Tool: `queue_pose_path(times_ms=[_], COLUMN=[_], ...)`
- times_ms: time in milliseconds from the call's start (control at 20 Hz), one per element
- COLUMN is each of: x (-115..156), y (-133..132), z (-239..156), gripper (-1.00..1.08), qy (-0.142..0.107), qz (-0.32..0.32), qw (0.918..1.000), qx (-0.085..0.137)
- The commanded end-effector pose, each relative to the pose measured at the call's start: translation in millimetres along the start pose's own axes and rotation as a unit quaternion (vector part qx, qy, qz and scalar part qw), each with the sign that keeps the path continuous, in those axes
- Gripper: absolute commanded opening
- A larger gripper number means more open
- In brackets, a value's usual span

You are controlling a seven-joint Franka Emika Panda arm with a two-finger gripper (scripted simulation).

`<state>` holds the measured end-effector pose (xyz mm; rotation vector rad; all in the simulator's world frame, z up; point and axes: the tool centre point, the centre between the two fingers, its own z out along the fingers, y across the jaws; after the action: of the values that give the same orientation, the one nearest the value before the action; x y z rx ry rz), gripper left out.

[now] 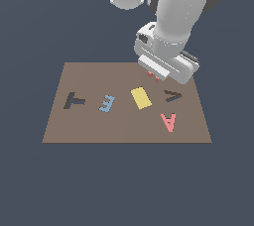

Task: Insert a designated object into the corresponding slot on a board.

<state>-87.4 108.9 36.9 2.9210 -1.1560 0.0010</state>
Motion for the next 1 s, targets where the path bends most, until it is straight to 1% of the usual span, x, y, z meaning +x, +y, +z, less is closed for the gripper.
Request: queue_pose_path(times_ms=[0, 150, 350, 650, 950], x=[-1, -2, 1, 7, 16], y=[-11, -25, -43, -65, -81], z=[-1, -1, -2, -3, -3], gripper=[-1.0, -1.0, -1.0, -1.0, -1.0], qy=[0.0, 0.0, 0.0, 0.0, 0.0], qz=[0.044, 0.096, 0.165, 0.25, 0.314], qw=[0.999, 0.9953, 0.9863, 0.9681, 0.9494], qx=[0.0, 0.0, 0.0, 0.0, 0.0])
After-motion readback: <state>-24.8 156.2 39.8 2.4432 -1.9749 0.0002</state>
